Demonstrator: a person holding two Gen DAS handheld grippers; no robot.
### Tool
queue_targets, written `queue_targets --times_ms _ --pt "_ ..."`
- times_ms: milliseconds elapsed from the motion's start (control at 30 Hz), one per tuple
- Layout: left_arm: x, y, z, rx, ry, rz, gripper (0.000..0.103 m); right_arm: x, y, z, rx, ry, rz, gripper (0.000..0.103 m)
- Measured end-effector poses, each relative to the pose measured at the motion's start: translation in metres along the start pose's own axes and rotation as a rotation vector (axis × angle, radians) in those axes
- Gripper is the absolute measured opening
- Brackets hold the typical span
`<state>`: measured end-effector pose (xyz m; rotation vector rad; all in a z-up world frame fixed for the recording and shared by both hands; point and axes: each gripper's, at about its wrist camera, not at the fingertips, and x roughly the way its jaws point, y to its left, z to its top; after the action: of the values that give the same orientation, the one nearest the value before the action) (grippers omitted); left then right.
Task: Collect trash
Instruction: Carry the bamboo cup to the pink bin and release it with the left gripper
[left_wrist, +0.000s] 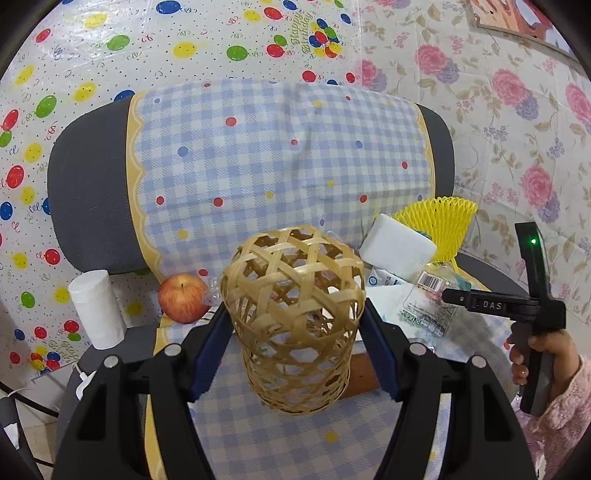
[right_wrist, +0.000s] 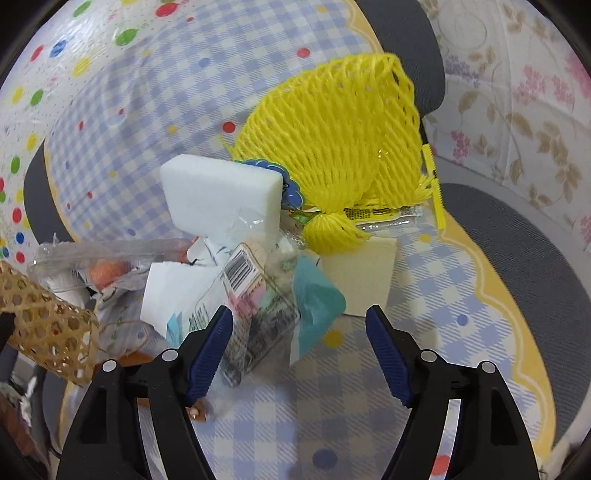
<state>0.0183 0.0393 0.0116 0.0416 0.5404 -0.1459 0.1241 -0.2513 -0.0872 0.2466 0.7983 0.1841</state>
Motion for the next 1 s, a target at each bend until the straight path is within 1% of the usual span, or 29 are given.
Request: queue_targets --times_ms 33,67,100,133,167,200,233,300,333,400,467,500,600,633,733,767,867,1000 --pt "0.001 0.000 0.001 -0.003 0.003 -0.001 0.067 0.002 0.000 0.002 0.007 -0.002 0.012 0.073" --pt "0.002 0.000 0.002 -0.006 0.004 -0.003 0.067 0.002 0.001 0.004 0.010 -0.006 0.021 0.061" --pt "0.001 -0.001 0.003 -0.006 0.002 -0.004 0.067 0.000 0.003 0.006 0.011 -0.011 0.031 0.053" --pt "0.001 -0.002 0.004 -0.004 0.001 -0.004 0.067 -0.003 0.006 0.007 0.009 -0.017 0.035 0.052" --pt "-0.001 -0.003 0.005 0.000 -0.003 -0.005 0.067 -0.009 0.010 0.008 -0.001 -0.032 0.033 0.046" --pt "-0.002 -0.005 0.005 0.004 -0.007 -0.007 0.067 -0.015 0.015 0.009 -0.014 -0.046 0.034 0.036" --pt "-0.004 -0.006 0.006 0.009 -0.012 -0.007 0.067 -0.022 0.019 0.010 -0.024 -0.057 0.037 0.031" --pt "-0.008 -0.010 0.008 0.014 -0.020 -0.013 0.067 -0.037 0.028 0.012 -0.048 -0.082 0.049 0.018" --pt "-0.010 -0.012 0.010 0.014 -0.023 -0.019 0.067 -0.050 0.034 0.013 -0.070 -0.111 0.056 0.015" --pt "-0.020 -0.019 0.013 0.018 -0.036 -0.047 0.067 -0.074 0.045 0.013 -0.109 -0.161 0.057 0.012" --pt "-0.032 -0.029 0.016 0.036 -0.060 -0.081 0.067 -0.101 0.055 0.012 -0.162 -0.224 0.042 0.006" --pt "-0.041 -0.037 0.016 0.054 -0.077 -0.098 0.067 -0.116 0.061 0.010 -0.191 -0.256 0.028 0.004" --pt "-0.061 -0.057 0.017 0.093 -0.108 -0.151 0.067 -0.157 0.068 0.003 -0.249 -0.334 -0.026 0.003" --pt "-0.066 -0.063 0.018 0.100 -0.115 -0.170 0.067 -0.172 0.069 -0.001 -0.267 -0.360 -0.059 0.003" --pt "-0.078 -0.084 0.016 0.125 -0.133 -0.220 0.067 -0.196 0.063 -0.012 -0.281 -0.372 -0.101 0.003" --pt "-0.079 -0.090 0.016 0.129 -0.136 -0.233 0.067 -0.206 0.058 -0.019 -0.283 -0.375 -0.128 0.003" --pt "-0.081 -0.114 0.009 0.135 -0.117 -0.312 0.067 -0.225 0.037 -0.040 -0.267 -0.350 -0.186 0.003" --pt "-0.077 -0.146 -0.002 0.170 -0.085 -0.389 0.067 -0.242 0.010 -0.071 -0.222 -0.314 -0.251 0.003"
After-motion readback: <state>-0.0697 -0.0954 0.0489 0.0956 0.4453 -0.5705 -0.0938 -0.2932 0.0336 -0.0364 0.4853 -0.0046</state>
